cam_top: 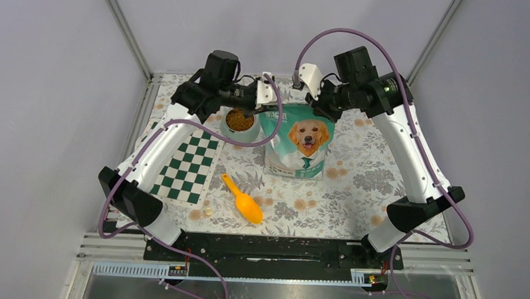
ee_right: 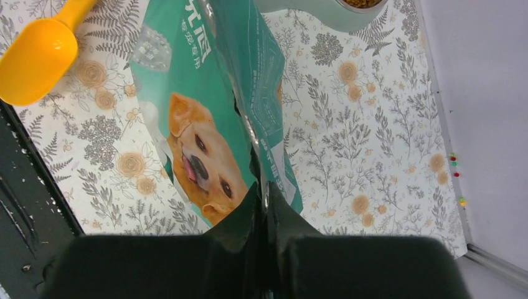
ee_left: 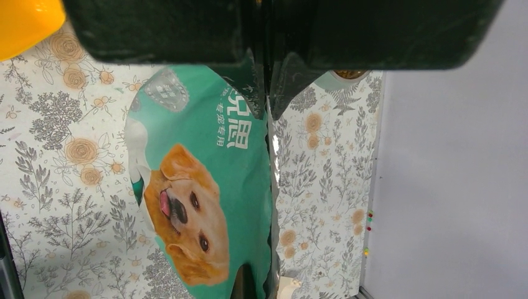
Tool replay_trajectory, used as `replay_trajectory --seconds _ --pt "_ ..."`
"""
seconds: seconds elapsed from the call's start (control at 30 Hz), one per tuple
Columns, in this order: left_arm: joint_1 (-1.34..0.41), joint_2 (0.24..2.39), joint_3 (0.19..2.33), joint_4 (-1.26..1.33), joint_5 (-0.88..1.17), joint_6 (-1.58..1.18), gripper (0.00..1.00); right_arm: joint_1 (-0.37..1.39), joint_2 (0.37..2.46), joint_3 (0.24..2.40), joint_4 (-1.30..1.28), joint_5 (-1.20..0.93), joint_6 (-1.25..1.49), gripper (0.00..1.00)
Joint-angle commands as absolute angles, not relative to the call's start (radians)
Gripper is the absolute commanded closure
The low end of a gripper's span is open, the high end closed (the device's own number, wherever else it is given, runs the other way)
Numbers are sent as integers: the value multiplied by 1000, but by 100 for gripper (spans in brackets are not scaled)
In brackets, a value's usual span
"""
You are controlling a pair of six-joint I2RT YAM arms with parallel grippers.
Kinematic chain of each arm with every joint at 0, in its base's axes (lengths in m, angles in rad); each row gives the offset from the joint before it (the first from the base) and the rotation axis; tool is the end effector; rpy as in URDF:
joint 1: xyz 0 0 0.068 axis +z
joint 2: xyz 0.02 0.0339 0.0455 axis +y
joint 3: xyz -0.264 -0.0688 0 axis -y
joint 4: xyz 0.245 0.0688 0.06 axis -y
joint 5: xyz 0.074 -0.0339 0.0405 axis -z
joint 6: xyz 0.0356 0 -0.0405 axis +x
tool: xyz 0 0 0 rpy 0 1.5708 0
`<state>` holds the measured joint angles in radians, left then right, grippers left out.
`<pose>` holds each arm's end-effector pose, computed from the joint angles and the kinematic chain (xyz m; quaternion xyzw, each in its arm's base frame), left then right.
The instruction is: Serve the pet food
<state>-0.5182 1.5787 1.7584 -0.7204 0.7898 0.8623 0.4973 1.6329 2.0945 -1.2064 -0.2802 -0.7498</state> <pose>0.2805 -0.1891 0.4293 0.6576 0.4987 -0.2520 0.5053 0.2665 0.1559 0.4665 -0.5751 0.7035 0.0768 0.4104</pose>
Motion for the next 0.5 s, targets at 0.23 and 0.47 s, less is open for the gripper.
replay_trajectory --seconds 0.23,0.47 --pt "-505 1524 1750 -730 774 882 100 438 1527 2043 -1174 -170 -723 74" --pt "-505 1525 1755 -729 774 877 100 414 1491 2007 -1132 -170 -702 100"
